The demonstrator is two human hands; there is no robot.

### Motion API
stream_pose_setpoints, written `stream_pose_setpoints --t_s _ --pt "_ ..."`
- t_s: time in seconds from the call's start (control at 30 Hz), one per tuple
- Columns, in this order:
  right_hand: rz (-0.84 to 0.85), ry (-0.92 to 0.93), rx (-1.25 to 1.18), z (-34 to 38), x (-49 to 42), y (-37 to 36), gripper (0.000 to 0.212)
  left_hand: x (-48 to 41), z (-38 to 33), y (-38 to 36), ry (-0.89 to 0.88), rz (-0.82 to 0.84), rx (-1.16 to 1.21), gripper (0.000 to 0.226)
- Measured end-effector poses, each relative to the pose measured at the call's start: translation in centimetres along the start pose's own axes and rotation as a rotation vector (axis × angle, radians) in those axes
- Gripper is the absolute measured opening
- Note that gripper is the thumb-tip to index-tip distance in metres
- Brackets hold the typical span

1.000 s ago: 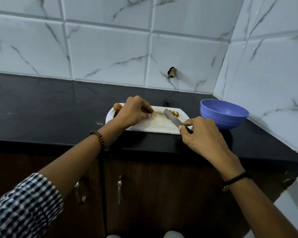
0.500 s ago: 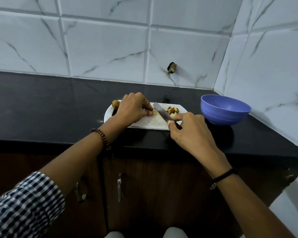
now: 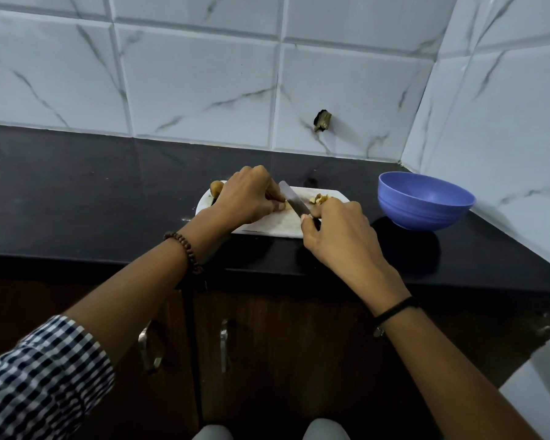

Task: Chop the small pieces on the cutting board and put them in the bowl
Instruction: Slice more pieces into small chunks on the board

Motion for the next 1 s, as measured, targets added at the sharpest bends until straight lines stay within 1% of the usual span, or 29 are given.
stream_pose_setpoints --t_s 0.1,0.2,0.27,0.37,0.53,0.7,0.87,0.93,1.0 --pt "0.020 -0.007 0.067 0.7 -0.3 -0.2 0.023 -0.5 -0.3 -0.4 -0.002 0.012 -0.018 0.020" --pt "0.064 0.001 0.083 1.0 -0.2 -0.5 0.017 -0.7 -0.4 -0.7 0.002 0.017 -0.009 0.016" --pt "0.089 0.012 0.092 0.9 0.1 -0.7 0.015 -0.5 -0.5 -0.3 0.004 0.002 -0.002 0.014" --pt "0.112 0.027 0.126 0.9 1.1 -0.4 0.013 0.0 -0.8 0.1 0.000 -0.035 -0.016 0.017" --pt "0.159 0.055 0.173 0.6 2.4 1.2 0.019 0.2 0.1 -0.1 0.014 0.008 0.018 0.016" --pt "0.208 0.056 0.126 -0.8 3.3 3.4 0.026 0.4 0.6 -0.2 0.036 0.017 0.021 0.016" --pt "0.092 0.015 0.034 -1.9 3.0 4.3 0.031 0.5 0.1 -0.2 0.068 0.014 -0.014 0.030" --pt "0.054 -0.007 0.021 -2.1 2.5 3.9 0.029 0.5 0.2 -0.1 0.092 0.004 -0.014 0.025" --pt "0.046 -0.024 0.029 -2.2 1.9 2.9 0.030 0.3 0.6 -0.2 0.123 0.000 0.037 0.019"
Point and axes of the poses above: each hand's wrist, its own x-axis away from the middle knuckle, its own y-axis out of the back of the hand, z = x × y, the point moved 9 cm from there along -x, towards the middle knuckle, and after that the axes turned 6 degrees about z, right-handed, at the moved point
